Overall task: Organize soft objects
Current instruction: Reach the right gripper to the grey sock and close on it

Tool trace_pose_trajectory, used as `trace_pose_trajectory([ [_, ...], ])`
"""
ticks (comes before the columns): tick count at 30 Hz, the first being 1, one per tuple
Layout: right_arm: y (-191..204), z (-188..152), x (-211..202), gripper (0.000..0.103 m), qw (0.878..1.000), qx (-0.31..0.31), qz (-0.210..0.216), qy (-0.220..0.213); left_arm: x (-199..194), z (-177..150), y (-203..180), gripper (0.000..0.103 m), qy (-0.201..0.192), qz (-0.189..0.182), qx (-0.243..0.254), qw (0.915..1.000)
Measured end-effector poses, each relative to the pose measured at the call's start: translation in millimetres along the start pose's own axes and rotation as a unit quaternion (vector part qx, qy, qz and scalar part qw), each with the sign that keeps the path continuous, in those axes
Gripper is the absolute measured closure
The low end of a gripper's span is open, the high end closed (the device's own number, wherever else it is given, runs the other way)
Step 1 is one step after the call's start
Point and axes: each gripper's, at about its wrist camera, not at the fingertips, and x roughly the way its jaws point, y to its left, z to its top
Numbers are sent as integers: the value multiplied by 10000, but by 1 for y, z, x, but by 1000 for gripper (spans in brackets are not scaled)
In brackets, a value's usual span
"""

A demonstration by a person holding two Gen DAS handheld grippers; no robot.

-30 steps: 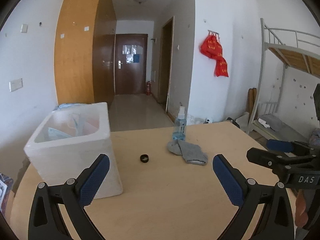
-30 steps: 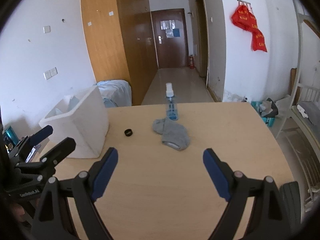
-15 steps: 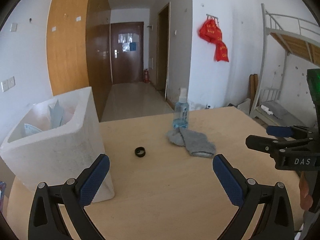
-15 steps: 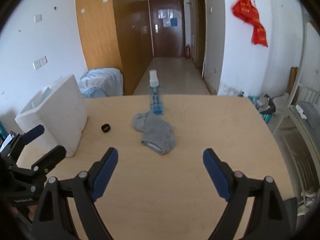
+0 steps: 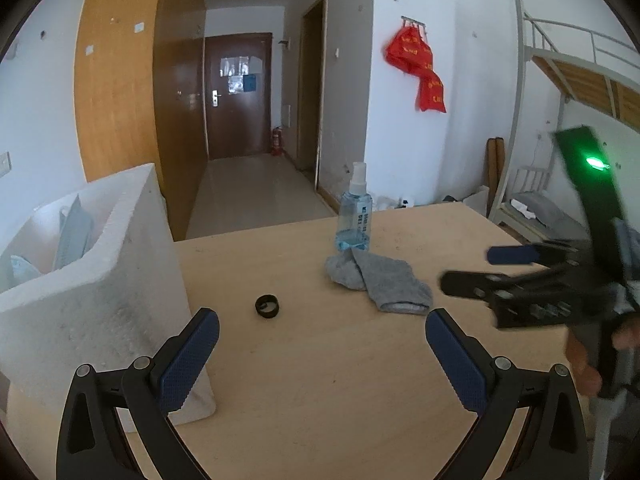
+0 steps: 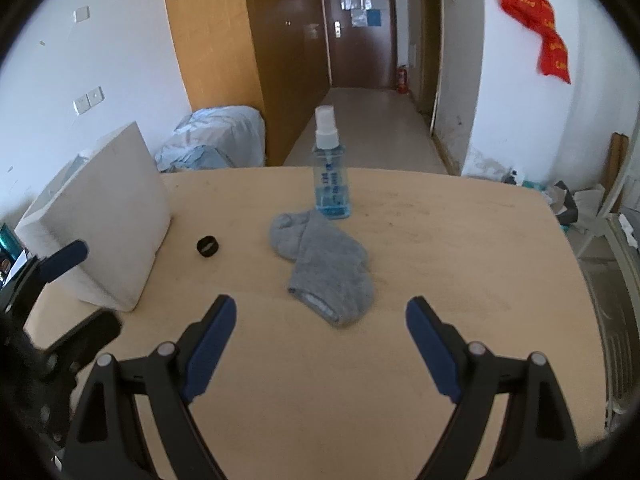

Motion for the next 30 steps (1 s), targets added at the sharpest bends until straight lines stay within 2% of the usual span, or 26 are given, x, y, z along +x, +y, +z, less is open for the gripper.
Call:
trace_pose_trajectory([
  [3,0,8,23,14,9997,-24,125,185,0,-2,-1,0,-26,82,117,9999],
  [8,7,18,61,15,9983,-184,22,545,3,-4,1,0,-23,89,143,9999],
  [24,16,20,94,15,9945,-422,-527,800,-7,-4,-3,0,-141,-41,143,9998],
  [26,14,19,97,22,9940,-398,-529,869,-6,-4,-4,0,-114,-69,152,9998],
  [28,12,17,101,34,9926,-362,-538,1029,-4,-2,-3,0,-121,-91,112,9998],
  [30,8,16,103,37,9917,-308,-589,1100,-1,-1,-2,0,-116,-128,79,9998],
])
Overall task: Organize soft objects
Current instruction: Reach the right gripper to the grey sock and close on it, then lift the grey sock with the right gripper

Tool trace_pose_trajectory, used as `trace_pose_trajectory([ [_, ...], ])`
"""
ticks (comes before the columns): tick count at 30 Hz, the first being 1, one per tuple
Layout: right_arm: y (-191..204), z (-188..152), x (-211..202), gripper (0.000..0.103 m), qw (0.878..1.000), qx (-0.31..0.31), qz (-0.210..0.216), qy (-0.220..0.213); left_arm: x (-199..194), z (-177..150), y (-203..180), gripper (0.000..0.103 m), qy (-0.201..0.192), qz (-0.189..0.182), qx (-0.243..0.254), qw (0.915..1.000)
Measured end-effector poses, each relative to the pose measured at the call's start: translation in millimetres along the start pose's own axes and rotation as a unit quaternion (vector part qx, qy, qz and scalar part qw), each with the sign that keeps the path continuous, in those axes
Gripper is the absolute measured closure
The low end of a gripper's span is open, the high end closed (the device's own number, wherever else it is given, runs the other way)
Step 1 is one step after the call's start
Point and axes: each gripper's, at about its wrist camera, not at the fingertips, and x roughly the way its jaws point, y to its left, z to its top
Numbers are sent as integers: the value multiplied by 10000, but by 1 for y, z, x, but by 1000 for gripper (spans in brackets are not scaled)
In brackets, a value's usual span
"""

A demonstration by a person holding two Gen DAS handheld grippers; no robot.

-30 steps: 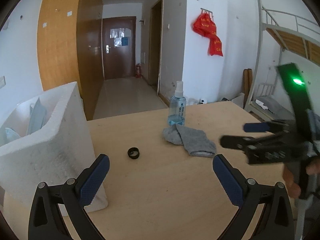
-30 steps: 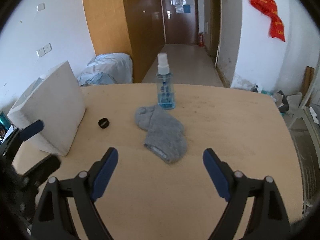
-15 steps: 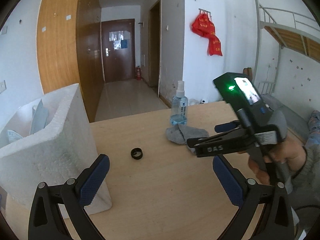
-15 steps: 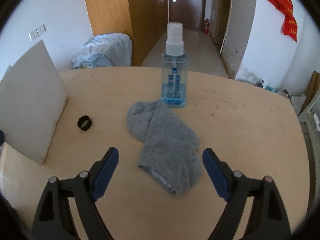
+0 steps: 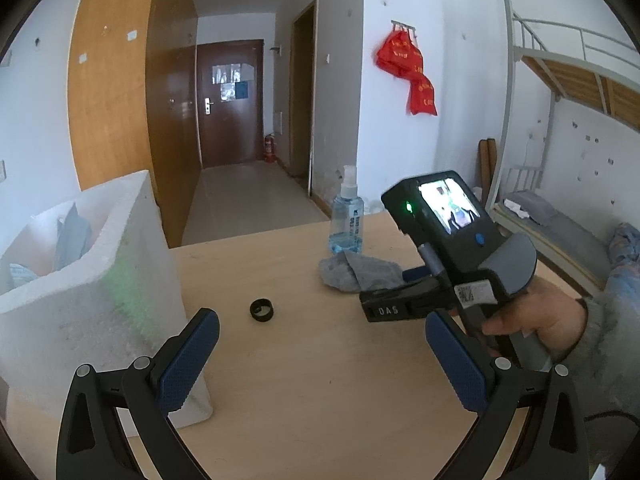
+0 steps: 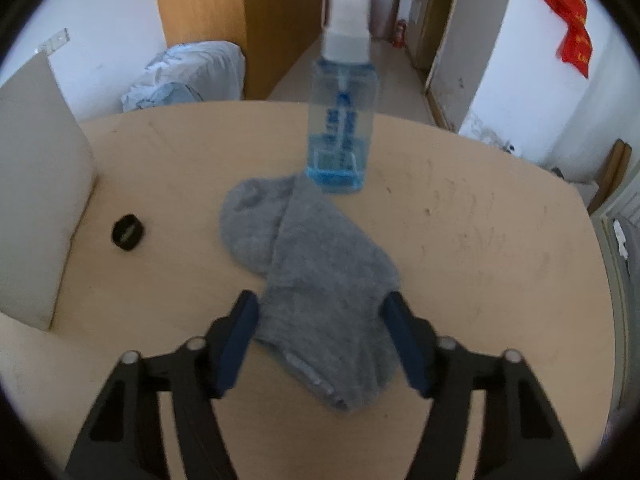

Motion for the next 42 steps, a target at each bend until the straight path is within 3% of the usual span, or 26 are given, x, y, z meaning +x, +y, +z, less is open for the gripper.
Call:
trace_pose_trajectory([
  [4,0,-2,-3,48,10000,-21,-24,-36,13,3,5,0,95,-217,-9,9997],
  [9,-5,-3,-6,75,9999,30,-89,-62,26,7,8,0,37,-8,21,10000],
  [13,-12,-1,-7,84,9999,120,58,-43,40,12,2,0,80,13,125,9999],
  [23,-24,-5,-14,87,9991,361,186,-134,60,20,2,0,117,-304,48,9995],
  [28,-29,-9,-27,87,9986,396,232,-276,81,15,12,0,320,-369,-63,9988],
  [32,-36,-16,-42,87,9975,525,274,-397,96,11,24,2,500,-33,-137,9986],
  [36,-29,-22,-63,87,9970,399,230,-623,105,5,35,12,617,187,-336,9974],
  [38,-26,-25,-71,87,9962,384,319,-721,110,5,40,15,683,160,-427,9966],
  [42,-21,-27,-85,87,9938,331,499,-936,125,2,41,20,973,454,-444,9932],
])
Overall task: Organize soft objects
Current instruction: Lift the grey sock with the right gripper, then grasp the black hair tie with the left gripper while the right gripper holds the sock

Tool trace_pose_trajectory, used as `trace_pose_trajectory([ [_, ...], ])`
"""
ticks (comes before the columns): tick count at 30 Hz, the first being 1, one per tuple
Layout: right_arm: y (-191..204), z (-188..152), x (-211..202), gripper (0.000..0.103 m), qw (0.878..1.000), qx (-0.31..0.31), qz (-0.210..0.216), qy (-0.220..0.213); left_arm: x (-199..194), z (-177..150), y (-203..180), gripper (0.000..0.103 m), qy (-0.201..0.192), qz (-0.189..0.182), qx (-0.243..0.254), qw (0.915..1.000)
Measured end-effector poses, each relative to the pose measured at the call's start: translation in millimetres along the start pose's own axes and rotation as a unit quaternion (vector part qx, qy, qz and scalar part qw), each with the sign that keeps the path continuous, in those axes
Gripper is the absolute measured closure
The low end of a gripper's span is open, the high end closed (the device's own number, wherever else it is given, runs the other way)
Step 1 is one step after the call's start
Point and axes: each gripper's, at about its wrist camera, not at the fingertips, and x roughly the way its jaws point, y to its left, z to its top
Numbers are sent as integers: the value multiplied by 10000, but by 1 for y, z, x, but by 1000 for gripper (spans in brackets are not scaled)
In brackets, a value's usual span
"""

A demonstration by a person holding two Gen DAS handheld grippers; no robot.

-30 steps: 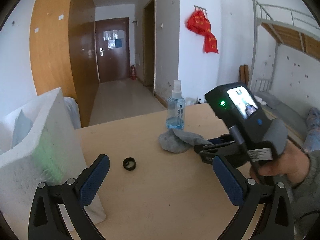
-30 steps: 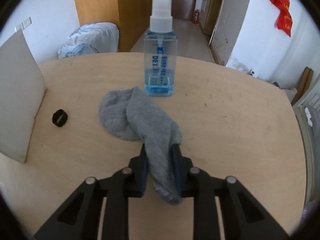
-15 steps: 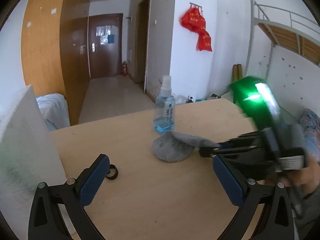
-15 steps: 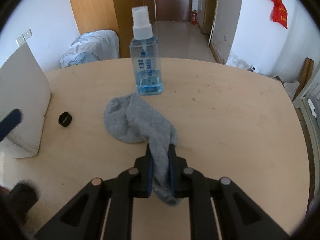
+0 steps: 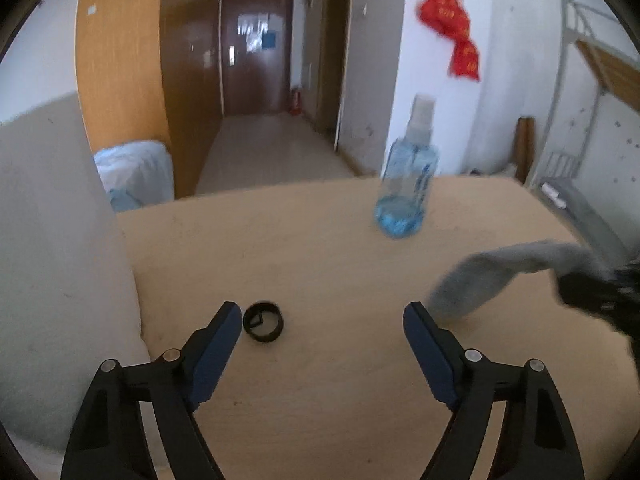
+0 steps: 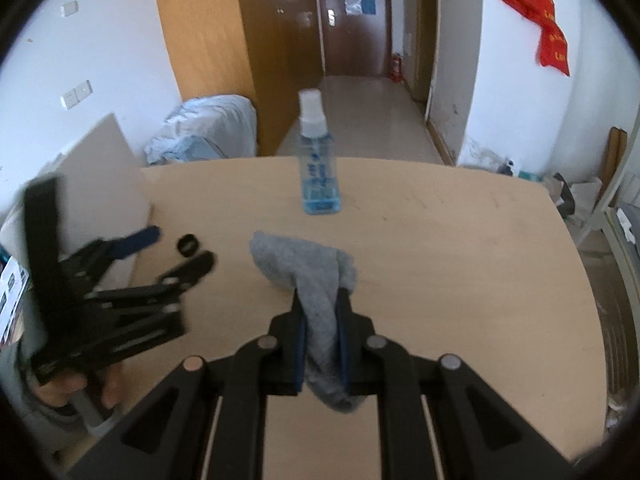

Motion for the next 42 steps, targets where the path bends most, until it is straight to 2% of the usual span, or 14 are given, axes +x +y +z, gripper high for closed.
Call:
trace_pose_trajectory([
  [6,0,3,1,87,10000,-54,55,-56,19,1,1,21,354,292,-64,9989],
  [11,2,-1,-3,87,9999,-44,106,-74,30,2,4,34,580,408,-166,9973],
  [14,5,-2,-8,87,9998,-115,106,-120,37,1,7,35,722,509,-251,9958],
  [23,9,-4,-9,87,9996,-186,154,-117,41,1,12,35,709,763,-490,9934],
  [28,10,-4,-10,87,9995,-212,191,-129,34,5,13,35,529,956,-587,9923],
  [31,10,-4,-11,87,9994,-220,197,-154,37,8,16,35,653,783,-672,9925],
  [38,9,-4,-14,87,9995,-191,191,-165,39,9,14,35,696,679,-596,9935],
  [40,10,-4,-16,87,9995,-199,171,-191,39,10,12,52,683,725,-578,9933],
  [42,10,-4,-17,87,9995,-196,170,-206,38,11,12,64,680,684,-574,9937],
])
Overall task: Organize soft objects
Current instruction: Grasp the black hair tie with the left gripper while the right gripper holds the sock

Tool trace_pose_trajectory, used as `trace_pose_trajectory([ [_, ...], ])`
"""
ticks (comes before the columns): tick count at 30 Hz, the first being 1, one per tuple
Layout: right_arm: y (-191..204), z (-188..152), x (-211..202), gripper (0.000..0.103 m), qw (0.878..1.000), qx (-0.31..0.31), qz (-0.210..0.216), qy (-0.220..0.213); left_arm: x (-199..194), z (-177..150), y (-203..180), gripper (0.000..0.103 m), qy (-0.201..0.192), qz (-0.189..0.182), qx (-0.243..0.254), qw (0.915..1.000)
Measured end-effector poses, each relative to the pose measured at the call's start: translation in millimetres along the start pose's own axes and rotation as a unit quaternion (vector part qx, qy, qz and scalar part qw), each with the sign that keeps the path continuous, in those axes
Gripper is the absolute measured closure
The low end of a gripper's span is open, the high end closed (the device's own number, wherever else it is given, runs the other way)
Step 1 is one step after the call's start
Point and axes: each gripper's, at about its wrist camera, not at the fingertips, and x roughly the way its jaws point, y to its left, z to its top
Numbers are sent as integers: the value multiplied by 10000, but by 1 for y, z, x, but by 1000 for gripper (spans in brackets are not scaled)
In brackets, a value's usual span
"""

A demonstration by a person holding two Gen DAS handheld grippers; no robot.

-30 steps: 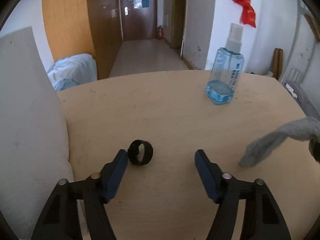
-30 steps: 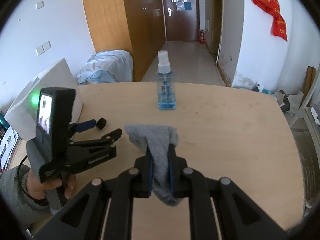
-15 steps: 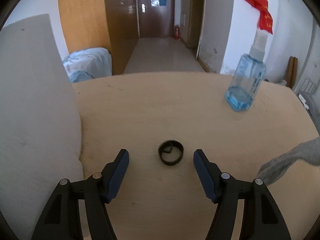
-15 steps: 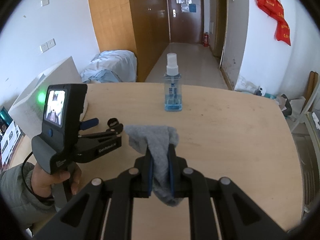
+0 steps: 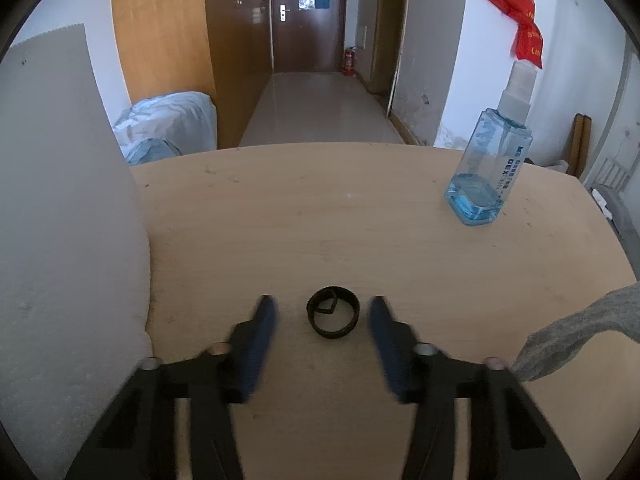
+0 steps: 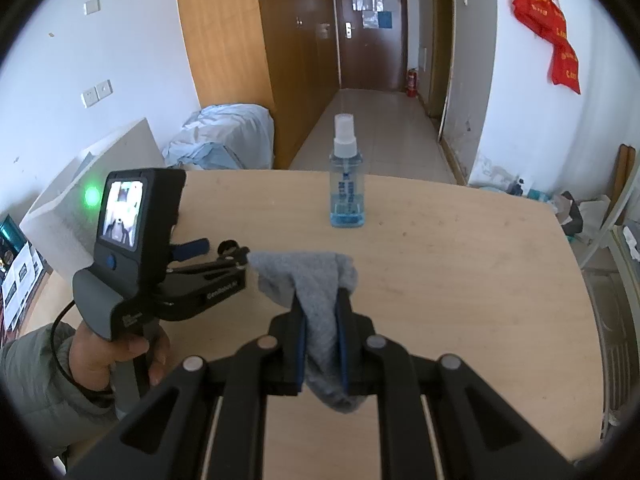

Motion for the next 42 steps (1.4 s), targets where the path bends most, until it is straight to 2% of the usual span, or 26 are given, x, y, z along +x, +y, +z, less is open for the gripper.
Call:
trace_pose_trajectory([
  [1,0,0,-1,87,10000,12,-4,-5,-1,0,0,76,8,-7,-6,10000],
  [8,2,1,-7,87,10000,-20,-19,-62,-5,-3,2,91,-2,8,-60,10000],
  [13,4,1,-11,87,9999,-24,-37,-92,-12,-6,-2,92,-99,24,12,9999],
  [26,6,-1,-28,87,9997,-30,-28,-243,-55,-10,1,92,-446,-237,54,9987],
  [42,34,-10,-82,87,9979,-196,19,-614,-140,-37,12,92,-941,-310,-109,9950],
])
